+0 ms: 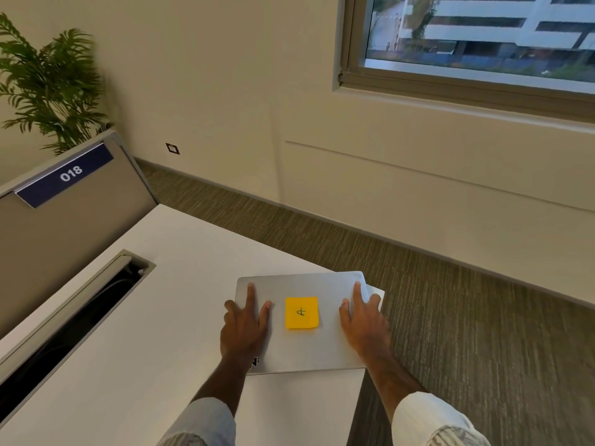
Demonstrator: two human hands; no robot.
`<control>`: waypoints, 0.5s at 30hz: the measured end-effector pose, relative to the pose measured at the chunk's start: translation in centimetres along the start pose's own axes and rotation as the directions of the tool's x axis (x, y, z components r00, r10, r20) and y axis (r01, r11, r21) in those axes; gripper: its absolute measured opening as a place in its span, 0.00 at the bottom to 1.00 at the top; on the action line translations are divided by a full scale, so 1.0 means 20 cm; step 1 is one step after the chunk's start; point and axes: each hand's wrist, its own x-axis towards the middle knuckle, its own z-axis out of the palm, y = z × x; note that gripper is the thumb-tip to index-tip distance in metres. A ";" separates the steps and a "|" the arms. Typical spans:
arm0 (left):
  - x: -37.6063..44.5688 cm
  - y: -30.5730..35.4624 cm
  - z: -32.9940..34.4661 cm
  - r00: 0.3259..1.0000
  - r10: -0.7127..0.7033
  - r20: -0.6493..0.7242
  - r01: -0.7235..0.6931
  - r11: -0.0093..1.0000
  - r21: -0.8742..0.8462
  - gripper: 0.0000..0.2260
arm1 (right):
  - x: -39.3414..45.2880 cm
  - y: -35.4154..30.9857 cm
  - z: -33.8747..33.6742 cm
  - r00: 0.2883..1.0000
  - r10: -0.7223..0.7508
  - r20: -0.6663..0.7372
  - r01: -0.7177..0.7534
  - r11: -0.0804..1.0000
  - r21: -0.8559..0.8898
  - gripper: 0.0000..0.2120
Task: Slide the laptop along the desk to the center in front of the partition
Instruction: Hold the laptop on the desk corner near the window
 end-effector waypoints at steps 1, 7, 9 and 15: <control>0.00 0.00 0.00 1.000 0.000 -0.008 0.000 1.000 -0.004 0.31 | 0.00 -0.01 0.00 1.000 0.000 -0.002 0.000 1.000 0.005 0.29; -0.04 -0.04 -0.04 0.999 -0.009 -0.042 0.009 1.000 -0.011 0.31 | -0.02 -0.05 -0.02 1.000 -0.026 -0.016 0.027 0.999 0.035 0.29; -0.04 -0.06 -0.05 0.999 -0.012 -0.053 0.012 1.000 -0.010 0.31 | -0.03 -0.07 -0.02 0.999 -0.034 -0.020 0.035 0.999 0.030 0.29; -0.09 -0.14 -0.10 0.994 -0.019 -0.107 0.017 1.000 -0.015 0.30 | -0.07 -0.15 -0.01 0.997 -0.077 -0.032 0.079 0.996 0.047 0.29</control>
